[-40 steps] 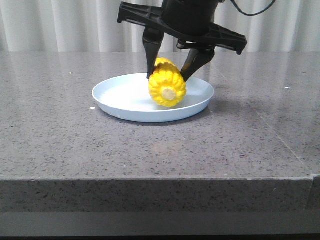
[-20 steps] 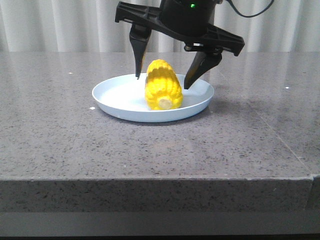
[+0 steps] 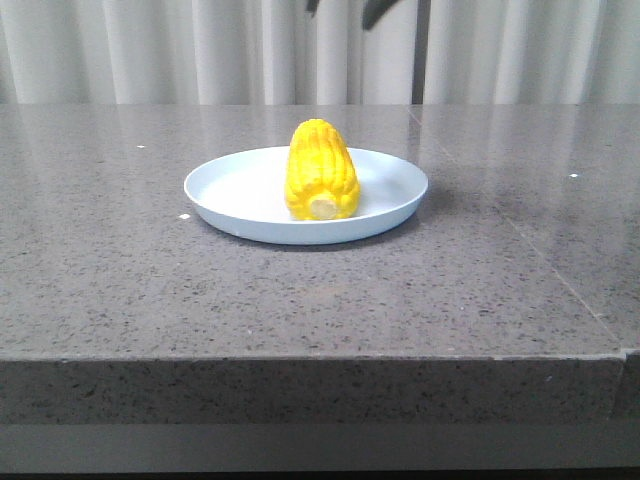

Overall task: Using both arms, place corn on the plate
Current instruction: 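Open the right gripper to release the corn and withdraw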

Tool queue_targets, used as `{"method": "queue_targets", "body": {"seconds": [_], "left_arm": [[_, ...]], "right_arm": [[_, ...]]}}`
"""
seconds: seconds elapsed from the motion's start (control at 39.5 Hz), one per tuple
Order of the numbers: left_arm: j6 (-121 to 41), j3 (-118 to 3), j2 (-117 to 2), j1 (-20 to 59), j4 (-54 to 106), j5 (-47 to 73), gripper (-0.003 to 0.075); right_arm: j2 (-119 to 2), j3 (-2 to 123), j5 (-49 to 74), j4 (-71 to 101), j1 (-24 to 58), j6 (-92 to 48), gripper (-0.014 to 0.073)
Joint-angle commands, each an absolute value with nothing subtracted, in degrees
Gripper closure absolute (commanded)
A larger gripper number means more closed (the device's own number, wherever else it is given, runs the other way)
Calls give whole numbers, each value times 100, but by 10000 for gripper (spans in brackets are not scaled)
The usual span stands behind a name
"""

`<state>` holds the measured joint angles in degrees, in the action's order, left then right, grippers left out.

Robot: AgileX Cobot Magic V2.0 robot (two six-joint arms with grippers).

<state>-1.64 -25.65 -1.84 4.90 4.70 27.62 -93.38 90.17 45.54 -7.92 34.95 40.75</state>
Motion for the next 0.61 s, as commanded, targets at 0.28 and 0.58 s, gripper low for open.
{"method": "queue_targets", "body": {"seconds": [0.28,0.58], "left_arm": [[-139,-2713,-263,485,493,2260,741],[-139,-2713,-263,485,493,2260,741]], "right_arm": [[-8884,9271,4766,-1597,3278,3938,656],[-8120,8675,5232,-1313,2052,2717,656]]}}
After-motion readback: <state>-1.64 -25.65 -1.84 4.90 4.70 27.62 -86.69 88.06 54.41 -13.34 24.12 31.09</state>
